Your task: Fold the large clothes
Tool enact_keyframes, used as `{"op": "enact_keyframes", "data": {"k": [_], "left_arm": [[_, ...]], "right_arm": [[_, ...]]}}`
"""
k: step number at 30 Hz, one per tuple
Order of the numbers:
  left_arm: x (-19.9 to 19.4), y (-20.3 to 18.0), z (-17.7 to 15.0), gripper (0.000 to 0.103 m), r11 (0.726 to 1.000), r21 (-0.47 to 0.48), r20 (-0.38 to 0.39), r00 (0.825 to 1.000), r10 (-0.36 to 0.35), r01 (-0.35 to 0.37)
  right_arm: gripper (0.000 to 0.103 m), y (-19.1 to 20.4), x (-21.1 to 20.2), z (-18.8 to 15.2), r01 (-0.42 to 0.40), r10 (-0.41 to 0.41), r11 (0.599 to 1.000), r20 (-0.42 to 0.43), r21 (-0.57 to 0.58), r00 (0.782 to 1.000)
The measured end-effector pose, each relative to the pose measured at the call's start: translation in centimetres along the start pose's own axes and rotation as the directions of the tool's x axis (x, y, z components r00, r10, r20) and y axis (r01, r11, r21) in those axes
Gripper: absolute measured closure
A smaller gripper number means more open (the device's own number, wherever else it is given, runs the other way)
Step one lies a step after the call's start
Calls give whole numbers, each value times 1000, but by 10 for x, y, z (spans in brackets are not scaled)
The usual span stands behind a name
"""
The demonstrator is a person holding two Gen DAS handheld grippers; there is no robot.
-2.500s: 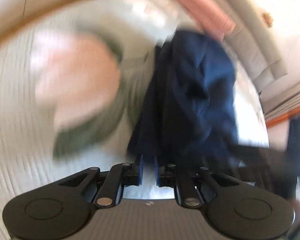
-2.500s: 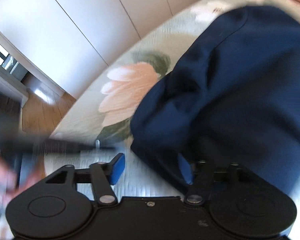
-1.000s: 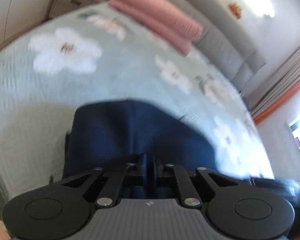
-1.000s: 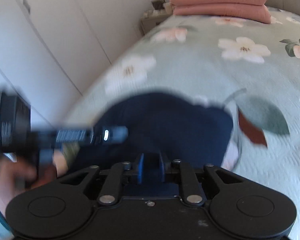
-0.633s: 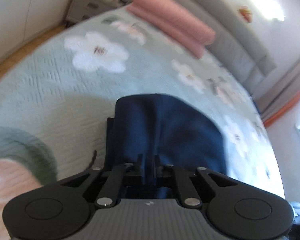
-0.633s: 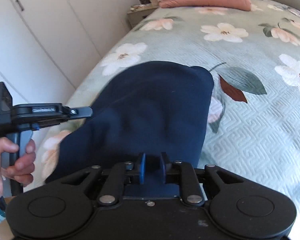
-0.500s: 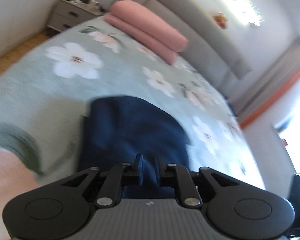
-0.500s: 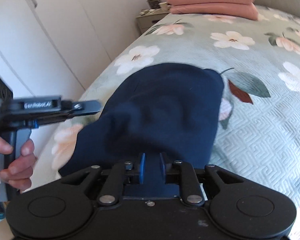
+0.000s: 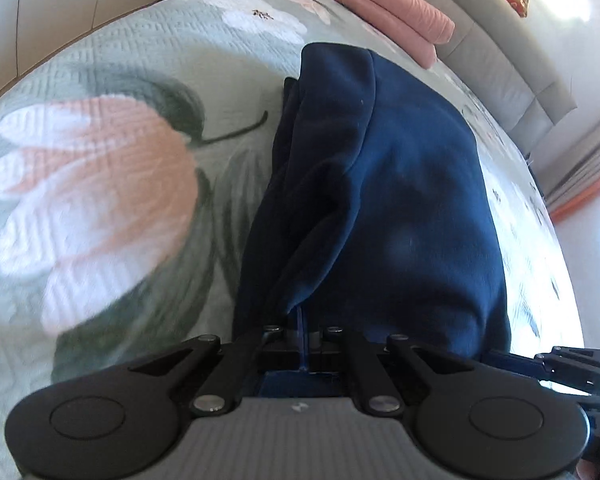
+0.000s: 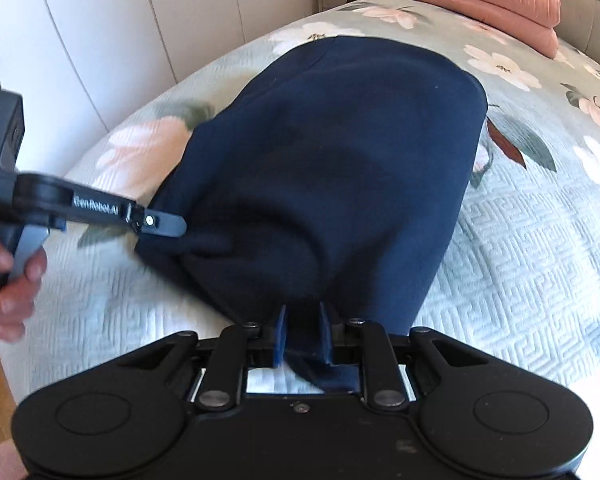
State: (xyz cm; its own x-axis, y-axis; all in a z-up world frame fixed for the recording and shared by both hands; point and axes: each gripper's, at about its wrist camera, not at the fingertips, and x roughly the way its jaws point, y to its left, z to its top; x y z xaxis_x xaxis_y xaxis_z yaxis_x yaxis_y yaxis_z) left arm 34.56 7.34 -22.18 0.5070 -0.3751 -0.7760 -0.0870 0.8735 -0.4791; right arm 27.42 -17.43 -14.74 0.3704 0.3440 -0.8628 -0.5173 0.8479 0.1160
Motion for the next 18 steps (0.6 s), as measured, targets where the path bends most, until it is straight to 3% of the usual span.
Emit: {"op": "enact_keyframes", "data": {"k": [3,5,7,9,10,11,13,14,18], "left_arm": [[-10,4,2,100,1000,-19,-4,1000,12,-12],[-19,-2,3,99,996,51,14,997,70,-71],[-29,-13,7,97,986,125,24,994,108,-110],[-36,-25,17,86,976,178,52,992,118,-125],[-41,-32,24,74,970,203,80,990,118,-132],[-43,-37,32,56,967,215,106,988,116,-137],[-46,-44,48,40,969,218,151,985,87,-119],[-44,-43,58,36,974,205,161,985,60,-93],[-21,-35,91,36,992,127,133,991,5,-22]], "right_arm": [[81,-6,-14,-5,-22,23,999,-37,33,999],[78,-8,-26,-9,-22,23,1000,-68,10,997],[51,-10,-37,-15,37,-40,998,-63,-48,997],[33,-23,-46,-14,106,-108,992,-19,-60,994],[26,-31,-47,-12,129,-129,991,5,-40,992],[26,-41,-47,-8,145,-145,989,24,-7,989],[26,-62,-38,5,153,-156,985,40,74,987],[26,-72,-34,11,150,-157,981,51,119,986],[26,-101,-20,36,92,-119,958,87,273,989]]}}
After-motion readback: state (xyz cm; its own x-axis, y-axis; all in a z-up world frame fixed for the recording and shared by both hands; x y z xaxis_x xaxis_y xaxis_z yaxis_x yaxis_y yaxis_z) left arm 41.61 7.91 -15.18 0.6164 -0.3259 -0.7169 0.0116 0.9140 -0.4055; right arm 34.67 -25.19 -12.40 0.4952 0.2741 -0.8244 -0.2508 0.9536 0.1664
